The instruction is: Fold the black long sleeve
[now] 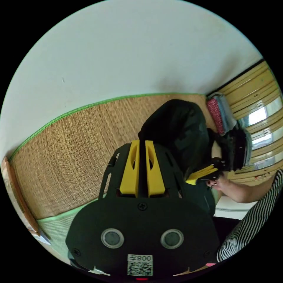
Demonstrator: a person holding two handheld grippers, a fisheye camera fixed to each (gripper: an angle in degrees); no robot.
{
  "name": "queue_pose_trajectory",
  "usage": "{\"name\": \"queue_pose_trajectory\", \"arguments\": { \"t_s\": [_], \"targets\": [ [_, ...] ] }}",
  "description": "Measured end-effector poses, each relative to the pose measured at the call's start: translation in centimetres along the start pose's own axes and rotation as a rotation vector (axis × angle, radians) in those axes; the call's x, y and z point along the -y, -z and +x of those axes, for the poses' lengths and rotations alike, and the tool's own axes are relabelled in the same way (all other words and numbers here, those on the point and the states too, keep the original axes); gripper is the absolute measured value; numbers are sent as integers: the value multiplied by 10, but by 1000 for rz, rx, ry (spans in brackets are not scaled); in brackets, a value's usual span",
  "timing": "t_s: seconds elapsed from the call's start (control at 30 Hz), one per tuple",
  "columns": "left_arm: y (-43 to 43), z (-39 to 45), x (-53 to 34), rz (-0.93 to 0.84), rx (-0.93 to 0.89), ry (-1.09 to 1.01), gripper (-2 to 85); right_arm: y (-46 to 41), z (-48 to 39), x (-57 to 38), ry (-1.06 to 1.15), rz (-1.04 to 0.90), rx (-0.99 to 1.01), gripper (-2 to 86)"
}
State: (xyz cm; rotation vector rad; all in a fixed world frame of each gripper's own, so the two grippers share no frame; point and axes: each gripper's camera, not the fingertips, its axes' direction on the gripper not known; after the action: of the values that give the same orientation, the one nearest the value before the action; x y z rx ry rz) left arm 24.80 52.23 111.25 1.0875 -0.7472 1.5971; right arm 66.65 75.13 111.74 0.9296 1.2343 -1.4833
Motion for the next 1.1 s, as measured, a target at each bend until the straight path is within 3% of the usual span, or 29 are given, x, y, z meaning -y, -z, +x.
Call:
{"name": "queue_pose_trajectory", "arguments": {
  "t_s": [0.17,0.3,0.57,0.73,0.8,1.0,1.1],
  "targets": [
    [48,-5,-47,211,-307,-84,33,-3,9,4,-18,-42,-36,0],
    [56,-3,-93,201,-444,-167,35,-9,20,8,-56,-116,-9,4],
    [13,-36,-173,-6,-488,-40,52,41,46,-52,-246,-120,-41,8],
    [1,-54,-196,-41,-489,-2,67,118,53,-83,-360,118,89,46],
    [0,-63,-206,-28,-493,44,72,132,51,-83,-358,163,120,68],
    [17,-96,-250,80,-462,270,100,115,51,-66,-368,49,165,102],
    [19,-121,-283,127,-406,501,124,101,53,-65,-387,21,169,97]
  ]
}}
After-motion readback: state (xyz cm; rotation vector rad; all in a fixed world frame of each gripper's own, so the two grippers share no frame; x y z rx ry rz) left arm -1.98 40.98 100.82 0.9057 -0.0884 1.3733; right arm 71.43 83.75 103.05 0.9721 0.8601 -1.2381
